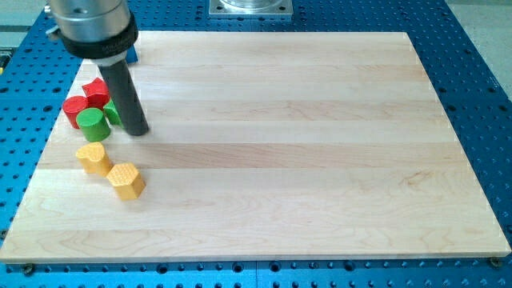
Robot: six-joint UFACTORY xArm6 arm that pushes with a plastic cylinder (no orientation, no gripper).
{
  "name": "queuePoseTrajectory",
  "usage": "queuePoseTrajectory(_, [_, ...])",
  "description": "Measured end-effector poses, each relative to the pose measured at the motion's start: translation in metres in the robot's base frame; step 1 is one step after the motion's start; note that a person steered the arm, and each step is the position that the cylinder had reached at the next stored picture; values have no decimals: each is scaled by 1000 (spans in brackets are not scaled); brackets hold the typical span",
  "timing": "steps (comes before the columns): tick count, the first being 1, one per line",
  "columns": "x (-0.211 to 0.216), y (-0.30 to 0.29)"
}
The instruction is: Push the hexagon parallel to the green star
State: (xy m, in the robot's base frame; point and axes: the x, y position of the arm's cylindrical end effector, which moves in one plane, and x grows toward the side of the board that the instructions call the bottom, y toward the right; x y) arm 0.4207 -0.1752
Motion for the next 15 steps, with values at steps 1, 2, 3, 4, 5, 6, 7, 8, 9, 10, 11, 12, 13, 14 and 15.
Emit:
queuePoseTrajectory(1, [-15, 20])
queuePoseTrajectory(2, [-50, 65])
queuePoseTrajectory(3, [31, 74])
queuePoseTrajectory(4, [141, 89])
queuePoseTrajectory(5, [198, 49])
queuePoseTrajectory(6, [196, -26])
queuePoseTrajectory(7, [193, -90])
queuePoseTrajectory(8, [173, -104])
queuePoseTrajectory(9, [114, -30])
queuePoseTrajectory(10, [100, 76])
queuePoseTrajectory(11, [88, 117])
queuePoseTrajectory(12, [-6, 206])
queuePoseTrajectory(13, [-24, 269])
queuePoseTrajectory(14, [-29, 159])
queuePoseTrajectory(15, [59, 142])
